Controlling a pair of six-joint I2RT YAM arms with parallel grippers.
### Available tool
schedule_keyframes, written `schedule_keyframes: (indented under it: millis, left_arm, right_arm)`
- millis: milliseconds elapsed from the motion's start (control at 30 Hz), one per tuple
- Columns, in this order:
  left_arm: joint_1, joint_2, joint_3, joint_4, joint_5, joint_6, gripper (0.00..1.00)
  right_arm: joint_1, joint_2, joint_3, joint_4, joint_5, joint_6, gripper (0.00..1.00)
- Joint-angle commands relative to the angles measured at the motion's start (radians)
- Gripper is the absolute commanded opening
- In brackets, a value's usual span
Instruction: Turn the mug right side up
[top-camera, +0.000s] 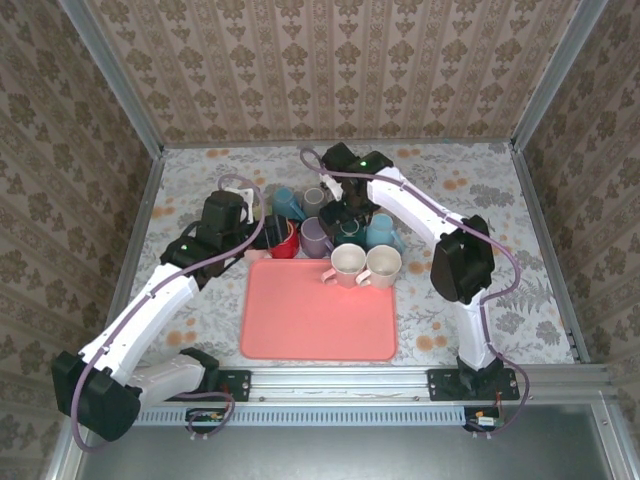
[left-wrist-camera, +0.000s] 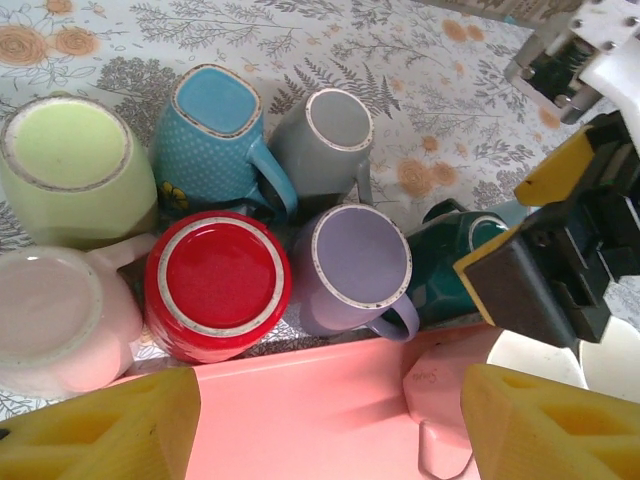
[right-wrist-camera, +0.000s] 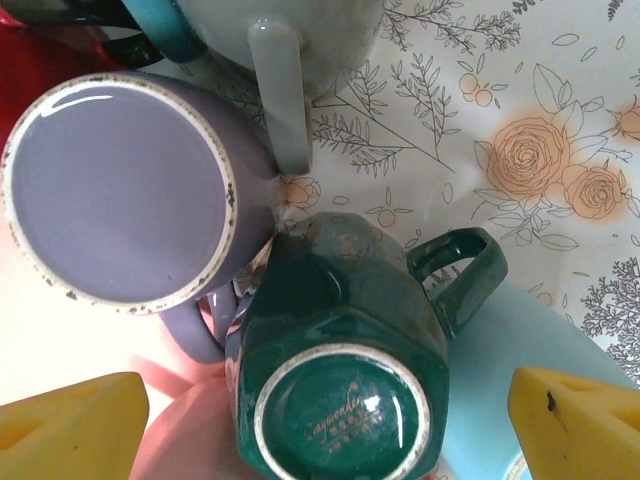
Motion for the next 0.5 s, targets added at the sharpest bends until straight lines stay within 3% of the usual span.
schedule_keyframes:
  millis: [0, 467]
  left_arm:
    - [0.005, -0.019, -0.014, 0.022, 0.021, -0.015, 0.71]
    - [0.009, -0.018, -0.018, 0.03, 0.011, -0.005, 0.71]
  right_arm:
    - [0.007, 0.033, 0.035, -0.07, 0.043, 0.029, 0.93]
    - [0.022, 0.05, -0.045, -0.046, 0.038, 0.044, 0.88]
